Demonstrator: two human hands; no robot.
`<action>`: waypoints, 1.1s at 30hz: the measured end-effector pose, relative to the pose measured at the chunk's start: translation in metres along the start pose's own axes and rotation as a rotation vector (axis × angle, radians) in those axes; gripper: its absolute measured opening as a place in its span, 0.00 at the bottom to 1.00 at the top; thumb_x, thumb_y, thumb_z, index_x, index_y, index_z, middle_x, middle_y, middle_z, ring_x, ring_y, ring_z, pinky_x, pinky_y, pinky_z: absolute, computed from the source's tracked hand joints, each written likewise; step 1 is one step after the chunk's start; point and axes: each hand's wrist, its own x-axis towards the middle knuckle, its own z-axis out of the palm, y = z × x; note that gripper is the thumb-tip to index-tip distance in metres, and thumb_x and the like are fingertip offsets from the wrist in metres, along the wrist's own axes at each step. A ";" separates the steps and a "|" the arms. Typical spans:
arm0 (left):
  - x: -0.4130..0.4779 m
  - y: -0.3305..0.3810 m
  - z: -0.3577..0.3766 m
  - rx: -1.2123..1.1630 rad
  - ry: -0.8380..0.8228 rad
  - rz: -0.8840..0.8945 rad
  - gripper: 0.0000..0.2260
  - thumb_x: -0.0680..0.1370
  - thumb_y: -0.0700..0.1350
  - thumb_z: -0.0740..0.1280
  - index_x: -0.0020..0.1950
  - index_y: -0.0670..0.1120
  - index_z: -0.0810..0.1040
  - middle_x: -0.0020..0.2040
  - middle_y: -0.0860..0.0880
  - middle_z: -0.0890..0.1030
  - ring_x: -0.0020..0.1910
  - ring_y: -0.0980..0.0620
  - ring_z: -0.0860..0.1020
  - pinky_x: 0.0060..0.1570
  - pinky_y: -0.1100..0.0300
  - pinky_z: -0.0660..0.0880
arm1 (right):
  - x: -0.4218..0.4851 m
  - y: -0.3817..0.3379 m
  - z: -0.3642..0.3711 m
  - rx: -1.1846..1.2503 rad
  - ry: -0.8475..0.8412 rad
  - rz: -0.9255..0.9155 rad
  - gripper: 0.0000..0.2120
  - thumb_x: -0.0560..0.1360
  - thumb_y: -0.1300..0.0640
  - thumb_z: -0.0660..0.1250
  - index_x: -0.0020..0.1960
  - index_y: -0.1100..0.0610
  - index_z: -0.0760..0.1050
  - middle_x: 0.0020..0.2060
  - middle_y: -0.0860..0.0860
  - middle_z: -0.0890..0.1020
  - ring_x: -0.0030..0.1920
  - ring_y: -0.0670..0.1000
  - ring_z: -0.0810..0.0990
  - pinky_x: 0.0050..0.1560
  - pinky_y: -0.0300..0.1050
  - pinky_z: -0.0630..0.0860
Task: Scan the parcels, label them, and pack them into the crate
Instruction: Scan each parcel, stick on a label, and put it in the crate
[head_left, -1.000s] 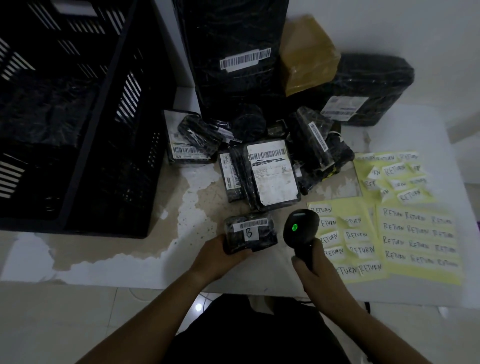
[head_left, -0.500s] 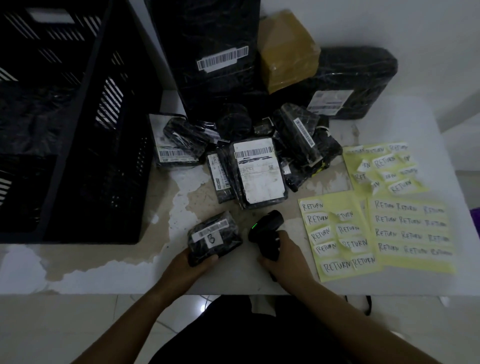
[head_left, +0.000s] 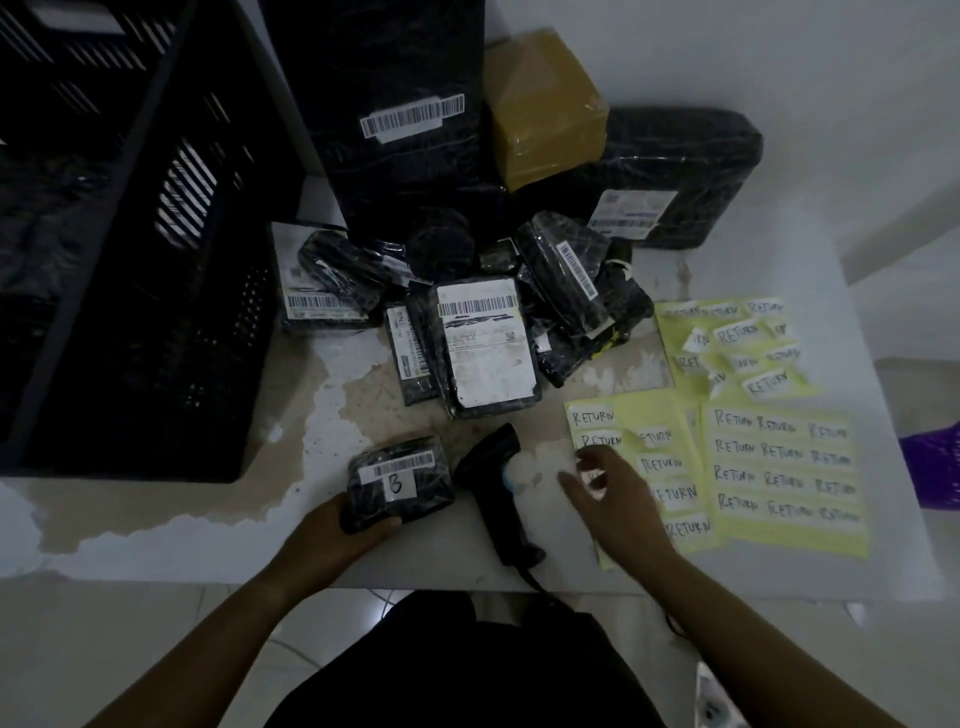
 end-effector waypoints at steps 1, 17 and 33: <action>-0.001 -0.002 0.002 -0.001 0.013 0.010 0.36 0.57 0.79 0.72 0.62 0.69 0.74 0.61 0.64 0.80 0.60 0.60 0.79 0.59 0.59 0.75 | 0.007 0.006 -0.014 -0.021 0.040 -0.009 0.15 0.76 0.51 0.70 0.61 0.53 0.74 0.54 0.48 0.80 0.47 0.47 0.78 0.43 0.40 0.71; -0.005 0.005 0.021 0.066 0.111 0.017 0.19 0.70 0.66 0.74 0.59 0.69 0.74 0.55 0.68 0.78 0.55 0.68 0.75 0.52 0.69 0.71 | 0.093 0.037 -0.045 -0.391 -0.039 -0.136 0.20 0.75 0.59 0.67 0.66 0.61 0.76 0.65 0.56 0.76 0.61 0.58 0.77 0.61 0.53 0.76; -0.008 0.010 0.019 0.066 0.090 -0.007 0.30 0.61 0.74 0.70 0.61 0.69 0.75 0.59 0.63 0.80 0.58 0.64 0.77 0.57 0.64 0.72 | 0.104 0.027 -0.034 -0.425 0.105 -0.048 0.05 0.77 0.56 0.64 0.51 0.55 0.77 0.50 0.55 0.78 0.47 0.59 0.79 0.42 0.49 0.75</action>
